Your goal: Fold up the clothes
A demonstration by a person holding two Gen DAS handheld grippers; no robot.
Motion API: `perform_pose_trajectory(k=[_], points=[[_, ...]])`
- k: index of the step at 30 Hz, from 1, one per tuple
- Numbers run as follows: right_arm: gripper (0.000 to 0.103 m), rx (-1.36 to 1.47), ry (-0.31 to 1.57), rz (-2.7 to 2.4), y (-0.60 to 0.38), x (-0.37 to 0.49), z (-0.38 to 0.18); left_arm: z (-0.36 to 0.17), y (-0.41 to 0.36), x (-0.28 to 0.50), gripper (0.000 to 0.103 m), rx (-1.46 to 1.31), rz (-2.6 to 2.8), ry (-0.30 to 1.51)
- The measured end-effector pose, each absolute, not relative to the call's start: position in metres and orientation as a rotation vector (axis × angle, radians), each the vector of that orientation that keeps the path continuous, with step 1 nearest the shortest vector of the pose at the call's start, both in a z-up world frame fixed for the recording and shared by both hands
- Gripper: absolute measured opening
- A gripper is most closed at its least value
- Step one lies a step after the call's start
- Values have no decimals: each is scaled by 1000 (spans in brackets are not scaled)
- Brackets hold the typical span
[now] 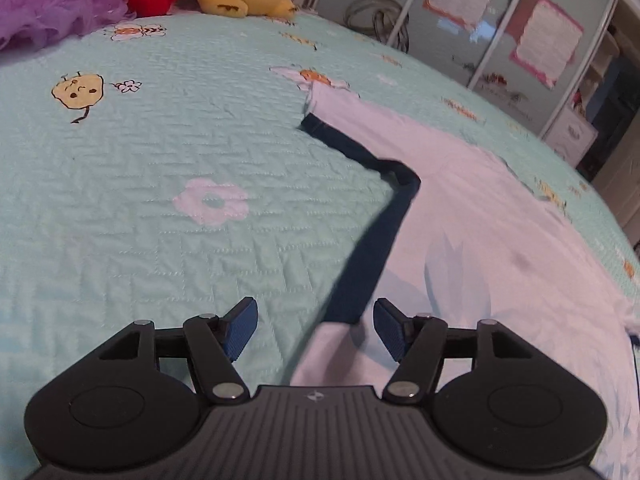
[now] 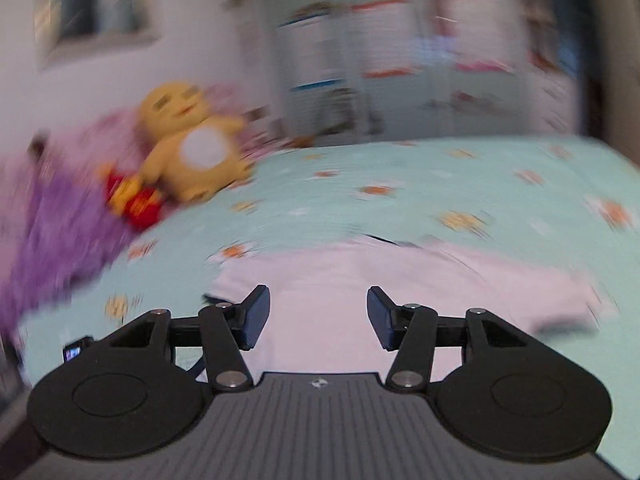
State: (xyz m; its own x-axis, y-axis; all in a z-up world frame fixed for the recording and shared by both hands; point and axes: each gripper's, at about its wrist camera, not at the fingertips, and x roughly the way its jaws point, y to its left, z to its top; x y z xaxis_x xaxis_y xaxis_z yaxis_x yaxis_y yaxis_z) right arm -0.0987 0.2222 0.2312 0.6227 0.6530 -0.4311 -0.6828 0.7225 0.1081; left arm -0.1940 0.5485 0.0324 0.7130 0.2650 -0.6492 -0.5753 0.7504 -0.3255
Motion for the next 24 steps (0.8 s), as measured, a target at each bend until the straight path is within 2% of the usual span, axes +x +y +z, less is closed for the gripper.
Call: perform_pose_trajectory(k=[3, 8, 15, 20, 24], points=[[62, -182, 446, 833, 304, -94, 239, 30, 554, -190, 68, -574, 446, 577], [62, -177, 499, 848, 398, -47, 227, 28, 553, -180, 68, -572, 405, 561], [62, -364, 523, 824, 523, -12, 174, 19, 553, -190, 66, -622, 405, 478], [62, -321, 639, 824, 579, 26, 143, 14, 567, -196, 57, -739, 394, 428], [62, -331, 662, 809, 618, 42, 121, 12, 570, -195, 57, -768, 396, 411]])
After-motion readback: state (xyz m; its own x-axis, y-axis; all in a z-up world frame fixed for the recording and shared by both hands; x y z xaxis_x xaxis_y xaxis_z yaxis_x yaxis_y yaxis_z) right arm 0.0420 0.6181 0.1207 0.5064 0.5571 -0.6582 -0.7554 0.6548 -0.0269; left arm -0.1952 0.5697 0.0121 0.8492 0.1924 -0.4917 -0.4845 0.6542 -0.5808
